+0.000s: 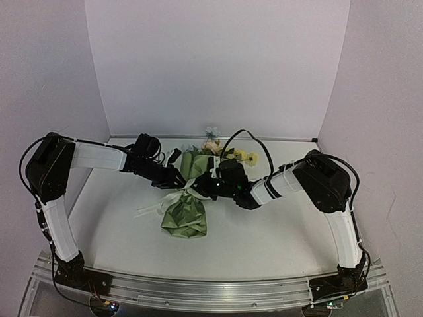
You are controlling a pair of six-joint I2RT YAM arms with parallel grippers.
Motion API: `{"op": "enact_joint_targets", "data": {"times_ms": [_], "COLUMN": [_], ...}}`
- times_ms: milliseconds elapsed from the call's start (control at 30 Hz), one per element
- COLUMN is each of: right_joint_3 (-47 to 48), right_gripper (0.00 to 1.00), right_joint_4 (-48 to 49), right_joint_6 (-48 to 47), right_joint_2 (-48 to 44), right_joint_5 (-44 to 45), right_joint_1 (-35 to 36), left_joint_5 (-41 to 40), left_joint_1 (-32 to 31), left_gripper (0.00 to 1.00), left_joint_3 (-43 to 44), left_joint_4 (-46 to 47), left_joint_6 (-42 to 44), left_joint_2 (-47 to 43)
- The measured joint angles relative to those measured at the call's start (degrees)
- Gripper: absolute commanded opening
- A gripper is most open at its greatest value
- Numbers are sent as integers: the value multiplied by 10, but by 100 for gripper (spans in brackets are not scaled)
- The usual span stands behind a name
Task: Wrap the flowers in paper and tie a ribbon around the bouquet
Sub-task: Cross the half-tied ribbon over the folded bouquet.
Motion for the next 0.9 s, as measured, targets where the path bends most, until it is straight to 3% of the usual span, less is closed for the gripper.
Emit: {"op": "enact_joint_targets", "data": {"times_ms": [367,900], "right_joint_3": [12,29], "right_gripper": [0,0], "right_joint_4": [-9,-8], "right_joint_6": [-1,-1], "right_joint_2": [0,26], "right_joint_5": [-3,-50], "right_joint_1": [0,1], "left_joint_5": [-7,-61], "left_joint_1": [-5,-5], "left_gripper": [36,26], "left_joint_3": [-5,-6], "left_joint_4": [0,9], "left_joint_6": [3,-2], "left_joint_2": [0,-11]}}
